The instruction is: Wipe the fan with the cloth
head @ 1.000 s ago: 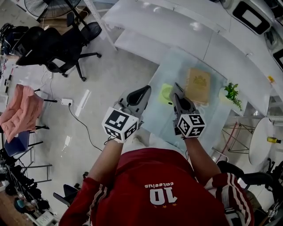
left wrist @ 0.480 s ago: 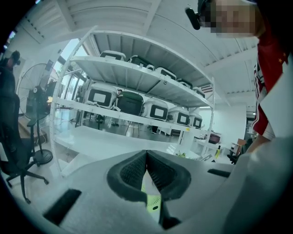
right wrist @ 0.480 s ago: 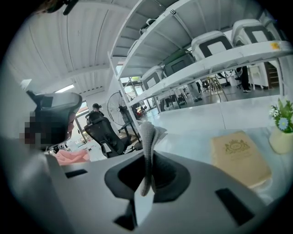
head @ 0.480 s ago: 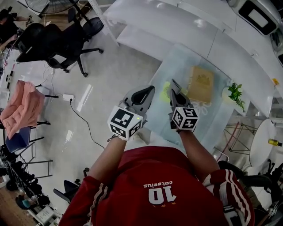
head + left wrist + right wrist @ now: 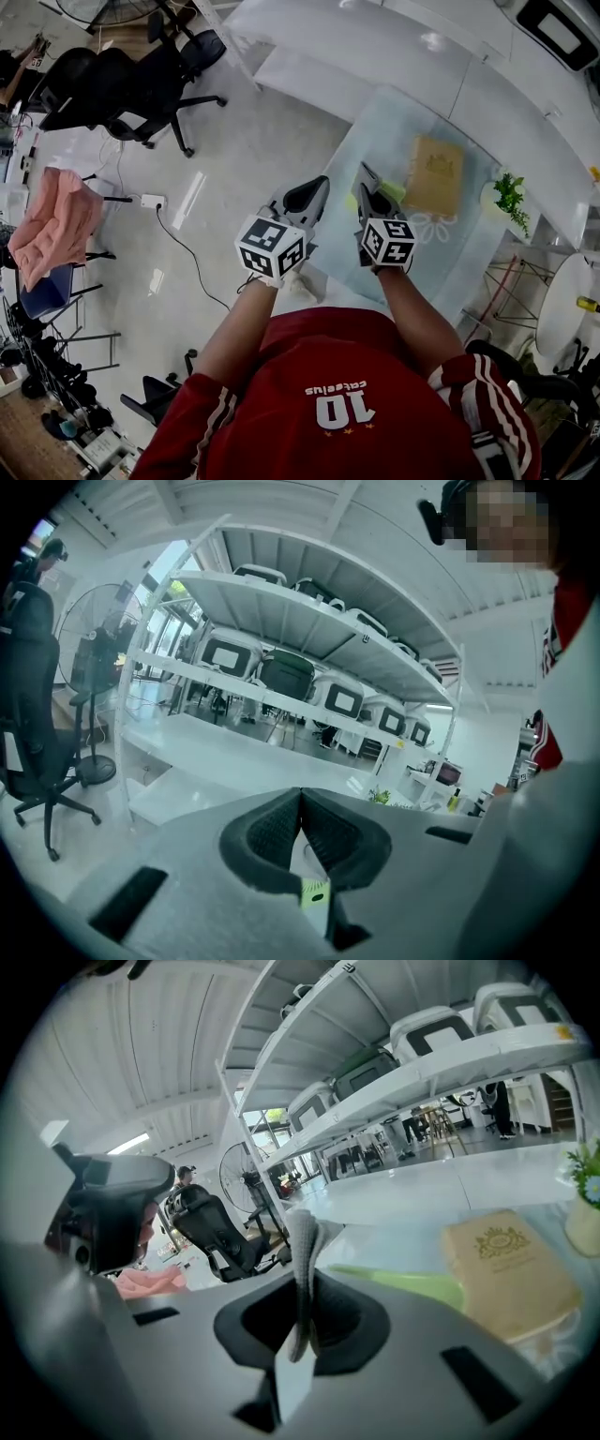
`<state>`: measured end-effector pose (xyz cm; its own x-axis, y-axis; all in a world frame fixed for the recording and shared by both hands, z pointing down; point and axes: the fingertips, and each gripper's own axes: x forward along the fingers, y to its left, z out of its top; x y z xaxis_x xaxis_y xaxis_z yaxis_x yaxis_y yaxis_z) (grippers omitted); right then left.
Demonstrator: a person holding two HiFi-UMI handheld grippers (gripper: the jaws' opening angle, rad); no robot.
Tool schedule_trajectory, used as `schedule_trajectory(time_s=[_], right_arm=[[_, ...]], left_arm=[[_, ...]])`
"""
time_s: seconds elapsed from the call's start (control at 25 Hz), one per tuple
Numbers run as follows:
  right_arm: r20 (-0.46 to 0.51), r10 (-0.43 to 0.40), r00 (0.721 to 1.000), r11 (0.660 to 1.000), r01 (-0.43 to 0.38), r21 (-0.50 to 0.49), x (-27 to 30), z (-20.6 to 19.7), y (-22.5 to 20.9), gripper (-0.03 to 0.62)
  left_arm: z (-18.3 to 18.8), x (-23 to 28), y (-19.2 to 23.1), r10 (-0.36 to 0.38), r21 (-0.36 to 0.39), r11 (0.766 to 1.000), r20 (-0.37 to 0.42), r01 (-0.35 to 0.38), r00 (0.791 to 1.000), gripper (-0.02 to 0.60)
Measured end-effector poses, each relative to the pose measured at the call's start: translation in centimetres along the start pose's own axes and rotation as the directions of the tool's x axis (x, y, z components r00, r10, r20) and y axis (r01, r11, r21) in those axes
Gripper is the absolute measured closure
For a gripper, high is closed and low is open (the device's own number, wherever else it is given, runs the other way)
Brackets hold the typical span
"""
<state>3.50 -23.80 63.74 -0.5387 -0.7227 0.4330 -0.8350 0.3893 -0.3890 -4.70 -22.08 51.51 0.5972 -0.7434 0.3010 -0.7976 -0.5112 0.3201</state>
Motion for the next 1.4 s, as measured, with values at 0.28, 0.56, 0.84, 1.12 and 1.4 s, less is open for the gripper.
schedule_trajectory(time_s=[0.28,0.56,0.84,1.12,1.4], right_arm=[[-0.01,-0.024,1.0,1.0,0.024,-0.009,0.9,-0.7,-1.0,0.572],[-0.017,-0.046,0.999,0.999,0.046,-0.011,0.9,-1.2,-1.8,0.572],[-0.012,-0.068,0.998,0.998,0.068,-0.005,0.5,-1.4,-2.4,0.572],[-0.011,-0.098,0.995,0.995,0.098,0.003,-0.1,-1.6,-3.2,0.571],[-0.013,-0.134,0.991,0.991,0.134,0.006,-1.0,-1.6,-4.4,0.571]], left_arm=[[-1.0,0.1,-0.4,-0.011,0.011,1.0,-0.037,0.011,0.999,0.583],[-1.8,0.3,-0.7,-0.02,0.011,1.0,-0.054,0.021,0.998,0.583],[-2.1,-0.1,-0.8,-0.025,0.024,0.999,-0.066,0.027,0.997,0.583],[-2.2,0.0,-0.9,-0.044,0.024,0.999,-0.082,0.046,0.996,0.583],[-2.0,0.8,-1.5,-0.074,0.031,0.997,-0.092,0.078,0.993,0.583]])
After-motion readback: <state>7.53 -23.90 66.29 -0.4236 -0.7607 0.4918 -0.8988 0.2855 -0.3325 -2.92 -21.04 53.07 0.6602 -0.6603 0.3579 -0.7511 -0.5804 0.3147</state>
